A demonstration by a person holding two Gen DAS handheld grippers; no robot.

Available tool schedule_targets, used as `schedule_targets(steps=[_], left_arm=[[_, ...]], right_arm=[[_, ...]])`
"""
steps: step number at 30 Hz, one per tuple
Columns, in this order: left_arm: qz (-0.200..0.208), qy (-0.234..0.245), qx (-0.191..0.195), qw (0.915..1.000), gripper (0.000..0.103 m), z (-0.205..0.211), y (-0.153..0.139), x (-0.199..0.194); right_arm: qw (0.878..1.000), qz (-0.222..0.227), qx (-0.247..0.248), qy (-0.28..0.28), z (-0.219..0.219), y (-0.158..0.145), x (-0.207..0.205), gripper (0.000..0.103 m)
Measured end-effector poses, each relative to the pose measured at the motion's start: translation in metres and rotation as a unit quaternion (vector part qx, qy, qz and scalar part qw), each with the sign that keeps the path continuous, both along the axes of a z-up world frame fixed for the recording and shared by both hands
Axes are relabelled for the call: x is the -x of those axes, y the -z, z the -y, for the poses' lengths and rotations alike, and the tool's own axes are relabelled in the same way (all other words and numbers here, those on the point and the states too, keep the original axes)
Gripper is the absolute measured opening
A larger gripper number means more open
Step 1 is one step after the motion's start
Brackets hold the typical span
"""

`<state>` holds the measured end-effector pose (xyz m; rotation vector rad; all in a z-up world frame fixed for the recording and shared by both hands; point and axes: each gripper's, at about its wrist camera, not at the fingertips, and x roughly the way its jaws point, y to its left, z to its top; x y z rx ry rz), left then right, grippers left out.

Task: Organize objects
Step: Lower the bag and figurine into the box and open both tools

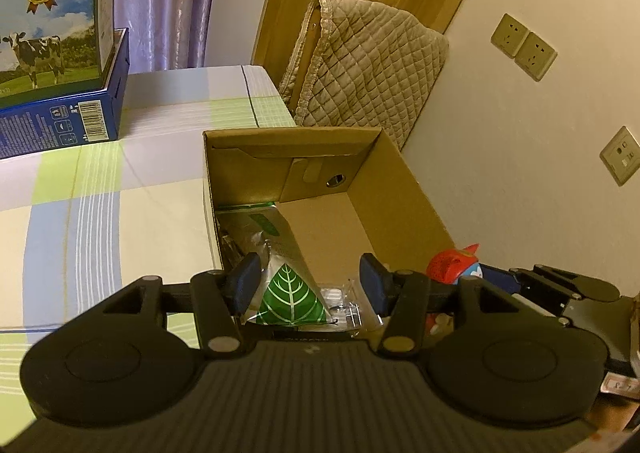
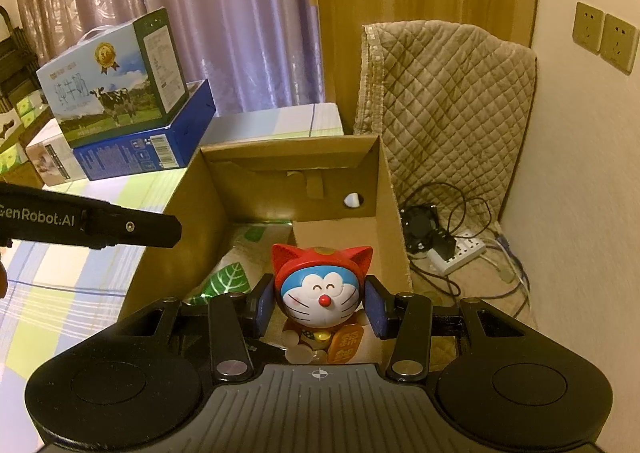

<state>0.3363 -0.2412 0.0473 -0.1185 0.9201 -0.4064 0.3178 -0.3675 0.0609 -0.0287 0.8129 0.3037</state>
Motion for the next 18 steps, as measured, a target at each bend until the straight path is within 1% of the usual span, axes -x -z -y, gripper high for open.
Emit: schedule_targets(steps=[9,18], left_arm=[[0.002,0.004,-0.007,1.0,0.049,-0.0029,-0.0034,0.0047],[0.0,0.002,-0.004,1.0,0.049,-0.0065,-0.0039,0.0051]], right_arm=[[1.0,-0.001,-0.002,-0.004,-0.004,-0.0019,-0.0003,0.044],[1.0,0.001,-0.004,-0.006,-0.0065,-0.0022,-0.0035,0.044]])
